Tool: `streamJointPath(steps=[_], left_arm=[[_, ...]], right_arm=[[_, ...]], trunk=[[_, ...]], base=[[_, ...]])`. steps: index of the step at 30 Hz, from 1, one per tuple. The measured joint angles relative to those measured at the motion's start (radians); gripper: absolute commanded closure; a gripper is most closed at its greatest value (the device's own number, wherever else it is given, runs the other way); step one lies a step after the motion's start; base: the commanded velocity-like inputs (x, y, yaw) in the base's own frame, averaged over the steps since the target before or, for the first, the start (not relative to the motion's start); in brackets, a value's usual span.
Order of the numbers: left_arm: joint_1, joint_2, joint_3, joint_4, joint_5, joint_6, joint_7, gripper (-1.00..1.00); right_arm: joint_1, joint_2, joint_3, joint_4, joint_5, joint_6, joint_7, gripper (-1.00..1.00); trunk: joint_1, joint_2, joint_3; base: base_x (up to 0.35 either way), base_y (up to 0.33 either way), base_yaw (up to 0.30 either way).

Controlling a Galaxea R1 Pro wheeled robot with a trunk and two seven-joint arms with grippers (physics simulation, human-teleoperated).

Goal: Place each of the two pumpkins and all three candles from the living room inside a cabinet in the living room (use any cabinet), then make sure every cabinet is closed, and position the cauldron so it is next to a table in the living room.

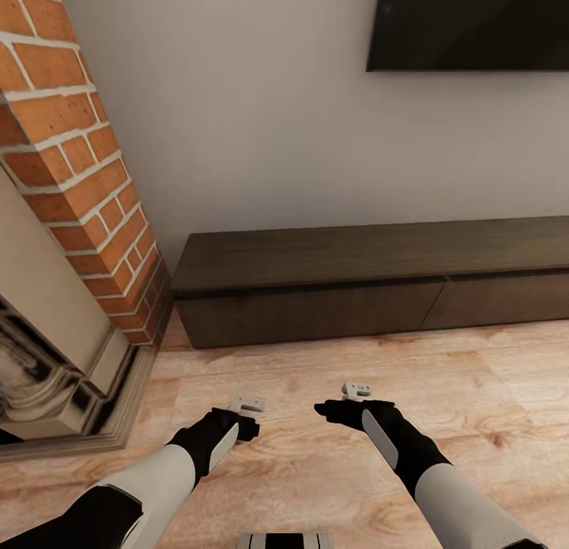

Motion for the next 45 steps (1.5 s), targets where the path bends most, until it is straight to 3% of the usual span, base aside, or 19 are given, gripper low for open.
streamJointPath(steps=[15, 17, 18, 22, 45], left_arm=[[0.0, 0.003, 0.016, -0.015, 0.017, 0.0, 0.01, -1.0], [0.0, 0.005, 0.054, -0.021, 0.021, -0.001, 0.03, -1.0], [0.0, 0.006, 0.091, -0.024, 0.023, -0.001, 0.045, -1.0], [0.0, 0.007, 0.142, -0.03, 0.024, -0.001, 0.061, -1.0], [0.0, 0.008, 0.153, -0.031, 0.025, -0.003, 0.063, -1.0]], right_arm=[[0.0, 0.0, 0.0, 0.0, 0.0, 0.0, 0.0, -1.0], [0.0, 0.0, 0.0, 0.0, 0.0, 0.0, 0.0, -1.0], [0.0, 0.0, 0.0, 0.0, 0.0, 0.0, 0.0, -1.0], [0.0, 0.0, 0.0, 0.0, 0.0, 0.0, 0.0, -1.0], [0.0, 0.0, -0.001, 0.0, -0.001, -0.001, 0.0, -1.0]], trunk=[[0.0, 0.0, 0.0], [0.0, 0.0, 0.0], [0.0, 0.0, 0.0], [0.001, -0.001, -0.011], [0.012, -0.006, -0.1]], base=[[0.0, 0.0, 0.0], [0.0, 0.0, 0.0], [0.0, 0.0, 0.0], [0.0, 0.0, 0.0], [0.0, 0.0, 0.0]])
